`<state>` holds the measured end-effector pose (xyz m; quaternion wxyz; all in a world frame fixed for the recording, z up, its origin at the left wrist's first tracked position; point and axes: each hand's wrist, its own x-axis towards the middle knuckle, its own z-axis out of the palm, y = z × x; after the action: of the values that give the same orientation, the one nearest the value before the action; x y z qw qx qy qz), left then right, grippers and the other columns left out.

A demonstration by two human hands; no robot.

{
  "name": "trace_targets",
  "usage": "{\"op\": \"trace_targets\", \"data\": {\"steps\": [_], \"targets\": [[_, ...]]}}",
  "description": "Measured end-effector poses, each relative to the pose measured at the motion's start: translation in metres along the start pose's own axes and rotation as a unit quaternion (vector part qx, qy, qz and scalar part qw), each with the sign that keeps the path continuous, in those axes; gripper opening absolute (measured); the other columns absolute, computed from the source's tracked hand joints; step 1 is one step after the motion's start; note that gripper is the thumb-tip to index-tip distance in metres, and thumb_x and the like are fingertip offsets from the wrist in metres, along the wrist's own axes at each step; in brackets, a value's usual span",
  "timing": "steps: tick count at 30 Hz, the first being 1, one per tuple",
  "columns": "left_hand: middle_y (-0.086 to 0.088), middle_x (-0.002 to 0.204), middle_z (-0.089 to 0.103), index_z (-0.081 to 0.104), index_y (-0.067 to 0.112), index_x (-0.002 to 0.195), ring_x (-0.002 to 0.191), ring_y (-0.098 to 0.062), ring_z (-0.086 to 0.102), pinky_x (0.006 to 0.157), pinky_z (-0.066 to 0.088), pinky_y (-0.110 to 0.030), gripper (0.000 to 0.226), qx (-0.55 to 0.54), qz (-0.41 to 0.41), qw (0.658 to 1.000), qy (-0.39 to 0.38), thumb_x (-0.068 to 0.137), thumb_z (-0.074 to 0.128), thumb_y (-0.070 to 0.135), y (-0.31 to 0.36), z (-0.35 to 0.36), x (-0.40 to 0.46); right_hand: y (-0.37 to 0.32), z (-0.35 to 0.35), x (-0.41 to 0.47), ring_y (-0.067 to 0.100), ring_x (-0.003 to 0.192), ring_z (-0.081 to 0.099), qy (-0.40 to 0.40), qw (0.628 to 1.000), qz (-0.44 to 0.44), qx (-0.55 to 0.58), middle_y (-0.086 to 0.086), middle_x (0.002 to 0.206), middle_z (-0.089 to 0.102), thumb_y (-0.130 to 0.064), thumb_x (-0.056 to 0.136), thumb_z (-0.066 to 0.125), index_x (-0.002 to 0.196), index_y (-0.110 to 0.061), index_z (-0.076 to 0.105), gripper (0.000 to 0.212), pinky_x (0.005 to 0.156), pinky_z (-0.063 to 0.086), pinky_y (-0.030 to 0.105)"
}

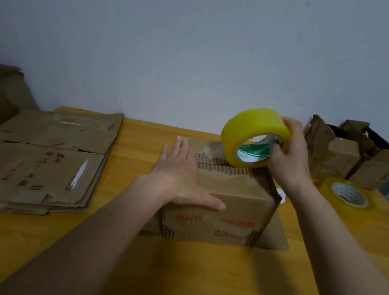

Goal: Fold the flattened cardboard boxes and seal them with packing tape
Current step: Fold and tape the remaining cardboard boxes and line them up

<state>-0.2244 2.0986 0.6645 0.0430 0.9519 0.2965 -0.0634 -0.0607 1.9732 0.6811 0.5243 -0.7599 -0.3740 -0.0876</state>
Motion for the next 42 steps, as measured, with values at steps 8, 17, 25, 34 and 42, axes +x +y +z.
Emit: {"op": "trace_targets", "data": {"steps": [8, 17, 25, 34, 42], "targets": [[-0.012, 0.158, -0.024, -0.019, 0.003, 0.149, 0.146, -0.025, -0.021, 0.121, -0.004, -0.042, 0.146, -0.006, 0.005, 1.0, -0.005, 0.056, 0.048, 0.094, 0.0, -0.002, -0.003, -0.007, -0.038, 0.006, 0.034, 0.115, 0.045, 0.009, 0.986, -0.069, -0.15, 0.018, 0.128, 0.041, 0.008, 0.089, 0.044, 0.137, -0.013, 0.04, 0.053, 0.092, 0.04, 0.041], [-0.011, 0.159, -0.022, -0.018, 0.005, 0.15, 0.147, -0.024, -0.019, 0.121, -0.004, -0.04, 0.147, 0.0, 0.006, 1.0, -0.002, 0.054, 0.045, 0.096, 0.003, -0.002, -0.003, 0.02, -0.067, 0.0, 0.04, 0.121, 0.037, 0.002, 0.967, -0.043, -0.252, 0.021, 0.129, 0.038, 0.018, 0.081, 0.046, 0.14, -0.012, 0.04, 0.067, 0.094, 0.041, 0.049], [-0.011, 0.159, -0.02, -0.017, 0.004, 0.15, 0.147, -0.025, -0.017, 0.121, -0.005, -0.038, 0.144, 0.004, 0.001, 1.0, -0.001, 0.057, 0.045, 0.095, 0.004, -0.005, -0.007, 0.03, -0.079, 0.0, 0.039, 0.116, 0.036, -0.016, 0.949, -0.041, -0.312, 0.02, 0.128, 0.038, 0.017, 0.082, 0.05, 0.14, -0.013, 0.04, 0.067, 0.085, 0.042, 0.05], [-0.011, 0.16, -0.019, -0.016, 0.004, 0.151, 0.148, -0.025, -0.016, 0.121, -0.004, -0.039, 0.145, -0.002, -0.001, 1.0, 0.008, 0.056, 0.045, 0.095, 0.005, -0.002, -0.006, 0.062, -0.062, -0.012, 0.039, 0.118, 0.036, -0.045, 0.95, 0.004, -0.308, 0.019, 0.126, 0.038, 0.018, 0.081, 0.048, 0.141, -0.013, 0.039, 0.068, 0.087, 0.041, 0.048], [-0.002, 0.16, -0.019, -0.013, 0.036, 0.151, 0.147, -0.022, -0.02, 0.118, -0.013, -0.045, 0.113, 0.016, 0.058, 0.998, -0.003, 0.069, 0.043, 0.088, -0.005, -0.008, 0.0, 0.071, -0.051, -0.034, 0.038, 0.119, 0.037, -0.068, 0.955, 0.055, -0.284, 0.02, 0.131, 0.037, 0.012, 0.086, 0.047, 0.146, -0.012, 0.031, 0.067, 0.096, 0.035, 0.044]]}}
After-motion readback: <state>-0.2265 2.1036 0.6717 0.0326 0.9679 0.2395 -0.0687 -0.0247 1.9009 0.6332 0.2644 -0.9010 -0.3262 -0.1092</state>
